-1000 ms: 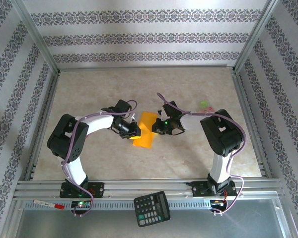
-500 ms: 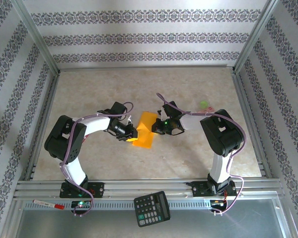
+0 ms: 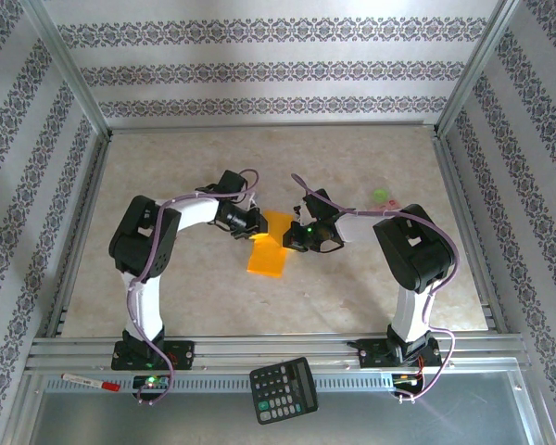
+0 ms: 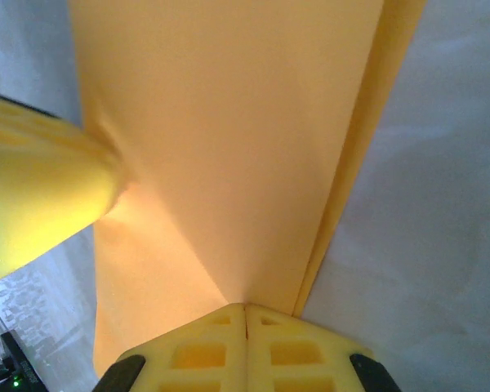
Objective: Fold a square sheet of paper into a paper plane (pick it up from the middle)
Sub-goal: First fold the square sheet of paper in half at the center of the table.
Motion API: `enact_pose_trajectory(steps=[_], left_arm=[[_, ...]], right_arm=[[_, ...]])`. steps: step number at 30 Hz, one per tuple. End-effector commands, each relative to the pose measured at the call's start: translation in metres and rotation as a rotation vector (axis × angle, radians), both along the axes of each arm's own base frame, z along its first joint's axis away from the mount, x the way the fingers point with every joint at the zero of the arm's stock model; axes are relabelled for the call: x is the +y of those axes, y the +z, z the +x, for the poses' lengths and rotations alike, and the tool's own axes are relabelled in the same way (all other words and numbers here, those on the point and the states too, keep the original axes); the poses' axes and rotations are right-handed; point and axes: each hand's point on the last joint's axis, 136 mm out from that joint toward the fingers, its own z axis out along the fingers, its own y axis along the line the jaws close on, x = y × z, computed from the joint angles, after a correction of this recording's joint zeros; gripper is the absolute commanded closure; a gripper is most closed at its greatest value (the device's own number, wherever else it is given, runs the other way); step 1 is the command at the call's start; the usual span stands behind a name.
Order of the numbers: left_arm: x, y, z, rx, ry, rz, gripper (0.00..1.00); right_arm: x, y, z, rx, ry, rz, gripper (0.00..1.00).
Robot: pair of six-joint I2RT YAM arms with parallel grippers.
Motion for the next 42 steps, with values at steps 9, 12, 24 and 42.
enact_pose_trajectory(steps=[9, 12, 24, 42], left_arm=[[-0.001, 0.046, 0.031, -0.116, 0.038, -0.076, 0.75], [-0.002, 0.036, 0.038, -0.101, 0.027, -0.050, 0.75], [0.019, -0.001, 0.064, -0.081, 0.044, 0.074, 0.77], [-0.010, 0.021, 0.021, -0.050, 0.007, -0.049, 0.73]], right_arm=[[-0.051, -0.071, -0.044, 0.170, -0.027, -0.300, 1.00], [-0.050, -0.069, -0.043, 0.167, -0.025, -0.299, 1.00], [-0.051, -0.071, -0.043, 0.170, -0.026, -0.302, 1.00], [-0.051, -0.071, -0.043, 0.169, -0.024, -0.305, 1.00]])
